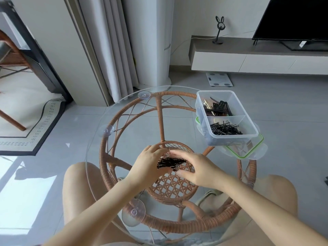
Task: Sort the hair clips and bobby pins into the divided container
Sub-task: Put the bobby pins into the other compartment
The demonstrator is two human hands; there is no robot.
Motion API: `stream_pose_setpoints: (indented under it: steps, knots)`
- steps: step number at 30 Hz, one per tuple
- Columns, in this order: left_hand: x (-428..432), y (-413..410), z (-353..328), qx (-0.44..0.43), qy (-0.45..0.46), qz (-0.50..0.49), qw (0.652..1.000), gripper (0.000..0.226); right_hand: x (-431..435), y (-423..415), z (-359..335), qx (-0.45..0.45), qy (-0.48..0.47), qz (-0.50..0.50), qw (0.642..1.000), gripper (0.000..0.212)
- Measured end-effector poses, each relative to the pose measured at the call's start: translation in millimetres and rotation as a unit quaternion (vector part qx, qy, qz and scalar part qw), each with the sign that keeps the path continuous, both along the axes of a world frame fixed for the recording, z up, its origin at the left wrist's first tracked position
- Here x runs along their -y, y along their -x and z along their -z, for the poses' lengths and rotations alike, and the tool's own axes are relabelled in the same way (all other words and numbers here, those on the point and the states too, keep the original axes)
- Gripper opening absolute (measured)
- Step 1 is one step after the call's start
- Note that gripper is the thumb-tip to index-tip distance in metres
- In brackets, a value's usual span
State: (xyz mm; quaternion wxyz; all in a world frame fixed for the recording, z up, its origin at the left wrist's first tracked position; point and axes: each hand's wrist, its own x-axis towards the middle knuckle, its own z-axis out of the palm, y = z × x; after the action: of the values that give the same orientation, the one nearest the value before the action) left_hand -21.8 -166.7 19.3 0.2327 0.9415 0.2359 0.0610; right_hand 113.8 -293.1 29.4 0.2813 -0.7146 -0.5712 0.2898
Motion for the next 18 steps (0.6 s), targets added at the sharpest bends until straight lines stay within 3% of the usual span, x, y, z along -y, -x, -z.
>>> stream_pose_setpoints:
  steps: [4, 7, 14, 18]
  knots:
    - [-6, 9, -9, -0.029, -0.031, -0.008, 0.999, 0.078, 9, -7, -8, 0.233, 0.048, -0.023, 0.971, 0.096]
    - [-6, 19, -12, -0.091, -0.031, -0.048, 0.994, 0.092, 1, -9, -2, 0.291, 0.082, 0.001, 0.953, 0.103]
    - [-4, 23, -13, -0.114, -0.018, -0.05, 0.992, 0.083, -29, 3, 3, 0.202, 0.01, -0.018, 0.979, 0.041]
    - [-7, 22, -14, -0.107, -0.011, -0.043, 0.993, 0.073, -34, 7, 5, 0.251, -0.025, -0.065, 0.966, 0.018]
